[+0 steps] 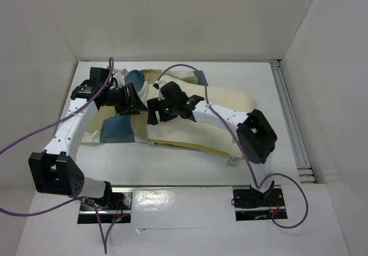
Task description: Put the pillow into the pillowcase
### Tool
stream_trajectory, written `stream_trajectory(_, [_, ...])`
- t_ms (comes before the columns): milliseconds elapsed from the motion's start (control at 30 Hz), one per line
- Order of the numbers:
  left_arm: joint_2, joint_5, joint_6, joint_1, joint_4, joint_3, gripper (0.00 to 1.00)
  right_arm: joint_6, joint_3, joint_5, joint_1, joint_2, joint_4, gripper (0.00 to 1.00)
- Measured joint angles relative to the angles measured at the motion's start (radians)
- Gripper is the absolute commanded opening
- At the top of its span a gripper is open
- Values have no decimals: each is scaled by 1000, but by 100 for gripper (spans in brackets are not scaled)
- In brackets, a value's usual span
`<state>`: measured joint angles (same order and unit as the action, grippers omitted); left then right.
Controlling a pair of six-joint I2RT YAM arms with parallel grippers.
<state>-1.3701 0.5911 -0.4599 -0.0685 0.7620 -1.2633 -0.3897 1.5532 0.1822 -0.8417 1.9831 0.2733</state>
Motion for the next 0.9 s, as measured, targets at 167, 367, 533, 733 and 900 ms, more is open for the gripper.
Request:
stream_trajectory(167, [-95,-58,-27,1,20,-125,63,-12,-188,-31,97,-255,0,92])
stream_trajectory(367, [-299,-256,-45,-29,35,-435,62,-14,-201,-101,306,-388,55,94])
stream_trajectory(533, [-569,-464,-42,-121,53,-783,62,-21,-195,-171,483,-367,164,98])
stream_trajectory(733, [-842,-711,-35,-254,82,-1033,64,-49,-242,-271,592,-372,233,100])
stream_trajectory(900, [-938,-879,-18,-336,94,-1042,59,-72,-364,-305,653,-423,272,100])
